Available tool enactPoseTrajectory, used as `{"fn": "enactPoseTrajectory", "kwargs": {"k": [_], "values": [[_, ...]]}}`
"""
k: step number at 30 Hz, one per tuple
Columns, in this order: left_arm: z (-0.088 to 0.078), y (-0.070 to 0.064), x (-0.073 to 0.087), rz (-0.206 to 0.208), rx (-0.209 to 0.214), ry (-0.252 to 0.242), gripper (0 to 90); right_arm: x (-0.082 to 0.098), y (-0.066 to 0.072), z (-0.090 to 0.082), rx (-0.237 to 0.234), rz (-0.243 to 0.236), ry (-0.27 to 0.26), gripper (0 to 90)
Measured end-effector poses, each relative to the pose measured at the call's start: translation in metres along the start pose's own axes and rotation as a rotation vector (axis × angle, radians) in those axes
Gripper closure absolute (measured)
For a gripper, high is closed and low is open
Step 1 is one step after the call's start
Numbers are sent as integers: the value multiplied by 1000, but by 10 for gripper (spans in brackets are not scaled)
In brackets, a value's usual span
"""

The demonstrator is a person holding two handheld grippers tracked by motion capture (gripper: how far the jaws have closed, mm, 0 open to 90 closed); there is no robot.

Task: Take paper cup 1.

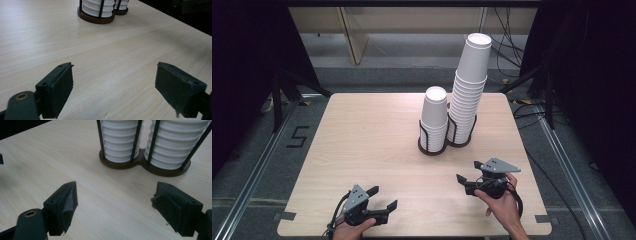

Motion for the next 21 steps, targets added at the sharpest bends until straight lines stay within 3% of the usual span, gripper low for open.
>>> {"fn": "enactPoseTrajectory", "kwargs": {"k": [2,7,10,21], "values": [[2,-1,-1,-8,17,-26,143,-6,3,1,-11,16,1,198],[1,0,-1,-4,13,-20,143,-24,1,5,-2,-15,-31,196],[1,1,-1,-3,10,-21,143,-31,2,8,-8,8,-46,197],[2,1,-1,4,8,-13,143,-65,3,18,7,4,-79,196]]}}
Point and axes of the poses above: each handheld gripper's, and its own axes: z roughly forward along the jaws, x roughly out of its underside, y roughly to its left, the point moved 7 cm from there along z, roughly forward along the jaws, and after that the axes turned 3 degrees about -x, right-handed, at the moved point
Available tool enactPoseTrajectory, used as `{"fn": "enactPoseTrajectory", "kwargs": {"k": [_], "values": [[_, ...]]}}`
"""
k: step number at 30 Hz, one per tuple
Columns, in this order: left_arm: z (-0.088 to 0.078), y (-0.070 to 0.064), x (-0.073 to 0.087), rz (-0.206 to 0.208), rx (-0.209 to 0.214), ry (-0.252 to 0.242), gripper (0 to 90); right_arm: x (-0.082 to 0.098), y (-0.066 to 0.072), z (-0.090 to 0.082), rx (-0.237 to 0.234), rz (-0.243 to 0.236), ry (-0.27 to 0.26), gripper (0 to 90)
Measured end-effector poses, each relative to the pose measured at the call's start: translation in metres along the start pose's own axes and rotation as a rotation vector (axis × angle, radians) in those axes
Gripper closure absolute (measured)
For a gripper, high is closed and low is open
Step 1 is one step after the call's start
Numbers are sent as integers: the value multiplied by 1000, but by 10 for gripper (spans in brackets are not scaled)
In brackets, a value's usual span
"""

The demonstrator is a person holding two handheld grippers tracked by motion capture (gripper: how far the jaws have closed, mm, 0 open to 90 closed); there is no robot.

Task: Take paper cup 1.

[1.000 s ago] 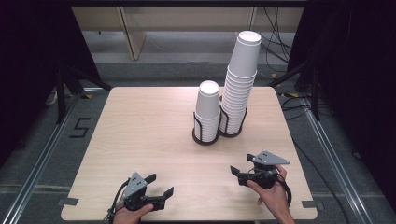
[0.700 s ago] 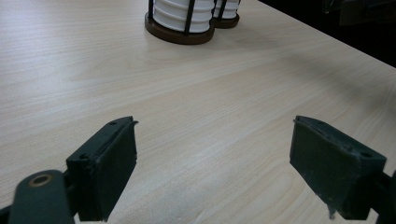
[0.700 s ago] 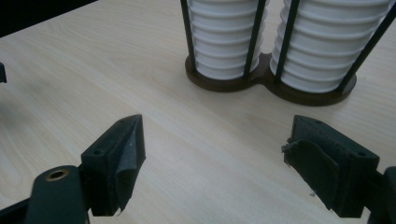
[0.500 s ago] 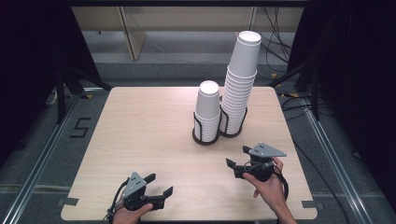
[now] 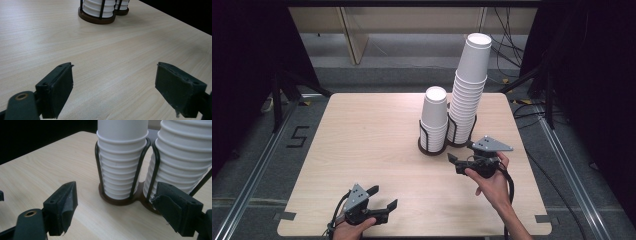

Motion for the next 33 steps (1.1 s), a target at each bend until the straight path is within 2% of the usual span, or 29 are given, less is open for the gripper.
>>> {"fn": "enactPoseTrajectory", "kwargs": {"k": [2,3,4,5,6,7,10,14,18,24,25,31,33], "values": [[0,0,0,0,-5,3,144,-6,0,1,4,0,-3,196],[0,0,0,-1,-6,1,143,-14,-1,3,9,-28,-12,193],[0,0,0,-1,-6,1,144,-14,-1,3,9,-28,-12,193],[0,0,0,-1,-5,1,143,-21,1,5,8,-3,-18,194],[0,0,0,-1,-5,1,144,-21,1,5,8,-3,-18,194],[1,0,-1,-1,1,-4,143,-28,-1,7,16,-19,-21,194],[1,1,0,2,1,0,143,-36,0,10,13,-9,-35,194],[1,2,-1,-6,-1,-7,143,-52,-2,17,35,-10,-52,194],[2,2,-1,-6,-2,-7,143,-60,-2,22,31,4,-45,190],[1,3,0,-2,-15,9,143,-75,-3,35,68,15,-55,182],[1,2,0,-3,-9,2,143,-80,-2,39,78,34,-56,182],[1,2,0,-2,-9,4,143,-93,0,51,88,6,-61,182],[1,2,0,-3,-8,3,143,-97,1,55,93,23,-58,182]]}}
Point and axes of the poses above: each handheld gripper's, and its own axes: z roughly forward along the jaws, x roughly out of its underside, y roughly to its left, the point moved 7 cm from there along z, roughly forward along the jaws, and after that the axes turned 3 degrees about -x, right-handed, at the moved point
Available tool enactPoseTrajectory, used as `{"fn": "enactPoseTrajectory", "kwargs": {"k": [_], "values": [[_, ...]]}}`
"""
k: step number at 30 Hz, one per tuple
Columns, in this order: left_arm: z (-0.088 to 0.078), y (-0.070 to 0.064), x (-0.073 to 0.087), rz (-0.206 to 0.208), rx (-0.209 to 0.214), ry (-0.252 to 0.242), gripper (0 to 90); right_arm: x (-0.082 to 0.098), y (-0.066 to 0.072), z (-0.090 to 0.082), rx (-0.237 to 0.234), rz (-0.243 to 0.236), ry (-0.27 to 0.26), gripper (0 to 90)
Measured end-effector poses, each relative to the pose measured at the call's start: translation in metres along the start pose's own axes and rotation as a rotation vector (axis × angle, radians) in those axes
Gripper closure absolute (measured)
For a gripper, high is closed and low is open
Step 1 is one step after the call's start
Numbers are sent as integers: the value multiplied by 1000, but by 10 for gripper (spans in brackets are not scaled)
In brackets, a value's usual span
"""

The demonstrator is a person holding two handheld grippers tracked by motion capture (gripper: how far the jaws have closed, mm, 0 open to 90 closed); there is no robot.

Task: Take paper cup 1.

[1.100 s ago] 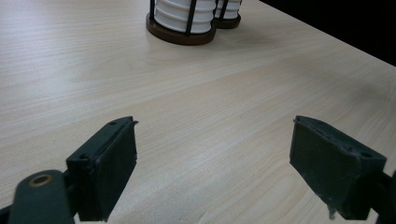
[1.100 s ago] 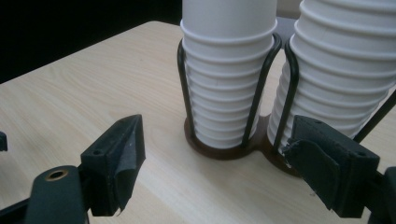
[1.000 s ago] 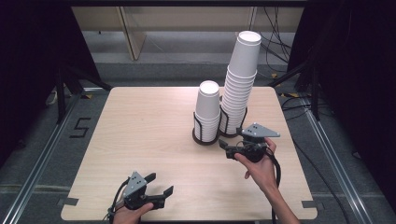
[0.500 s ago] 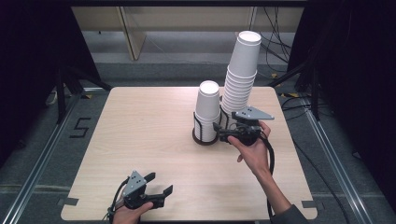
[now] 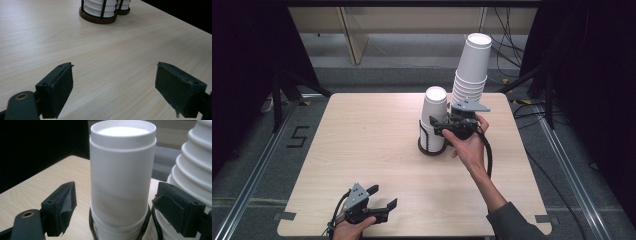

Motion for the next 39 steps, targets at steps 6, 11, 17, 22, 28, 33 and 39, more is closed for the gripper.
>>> {"fn": "enactPoseTrajectory", "kwargs": {"k": [6,11,17,22,28,33,39], "values": [[0,0,1,5,1,4,143,-10,-2,16,25,-11,5,182],[1,-1,1,7,7,3,143,-13,-4,23,48,-8,7,177],[1,-2,1,6,11,4,143,-16,-3,31,61,-1,9,169],[2,-2,2,6,13,2,143,-18,-4,37,73,5,17,163],[1,-3,2,8,12,5,143,-18,-5,43,84,17,19,164],[2,-3,2,7,11,5,144,-18,-6,49,96,42,24,169],[1,-3,2,14,14,8,144,-20,-6,53,108,65,23,190]]}}
Point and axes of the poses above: each handheld gripper's, and its own axes: z roughly forward along the jaws, x roughly out of its underside, y roughly to its left, the point moved 7 cm from there along z, roughly forward along the jaws, and after that the axes turned 3 degrees about -x, right-handed, at the moved point
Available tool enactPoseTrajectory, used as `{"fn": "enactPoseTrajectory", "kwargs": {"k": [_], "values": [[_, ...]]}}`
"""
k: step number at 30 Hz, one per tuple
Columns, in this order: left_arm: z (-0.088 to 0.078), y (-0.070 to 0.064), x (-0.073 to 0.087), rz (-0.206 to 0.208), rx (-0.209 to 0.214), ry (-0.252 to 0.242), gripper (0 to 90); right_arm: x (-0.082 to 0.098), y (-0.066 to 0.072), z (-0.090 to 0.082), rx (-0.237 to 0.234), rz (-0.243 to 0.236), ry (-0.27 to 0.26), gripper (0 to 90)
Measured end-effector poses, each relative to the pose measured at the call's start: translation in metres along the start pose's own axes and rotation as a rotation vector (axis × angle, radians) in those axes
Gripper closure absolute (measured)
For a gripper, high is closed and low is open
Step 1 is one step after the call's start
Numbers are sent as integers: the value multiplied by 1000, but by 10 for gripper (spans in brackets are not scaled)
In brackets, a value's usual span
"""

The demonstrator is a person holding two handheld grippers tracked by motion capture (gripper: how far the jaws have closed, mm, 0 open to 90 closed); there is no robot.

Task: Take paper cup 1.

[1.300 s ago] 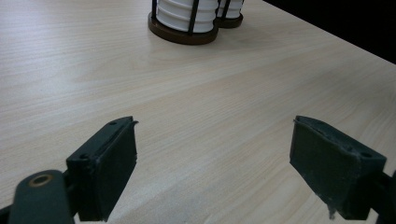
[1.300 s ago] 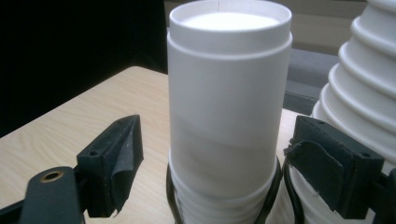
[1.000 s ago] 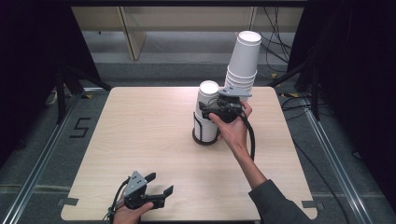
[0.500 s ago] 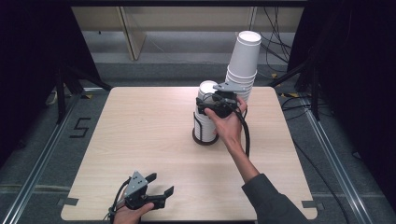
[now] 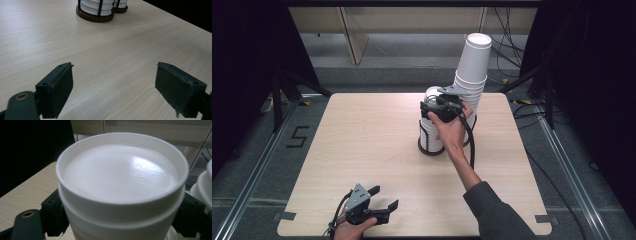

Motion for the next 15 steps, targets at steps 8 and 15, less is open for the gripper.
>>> {"fn": "enactPoseTrajectory", "kwargs": {"k": [8,15], "values": [[0,0,0,-1,0,1,144,-6,2,-3,16,-17,-2,203],[0,-1,0,-4,0,2,143,-25,7,-17,33,-51,-42,204]]}}
Point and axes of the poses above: each handheld gripper's, and its own axes: z roughly forward along the jaws, x roughly out of its underside, y roughly to its left, the point moved 7 cm from there along z, roughly forward along the jaws, and after that the axes turned 3 degrees about -x, right-handed, at the moved point
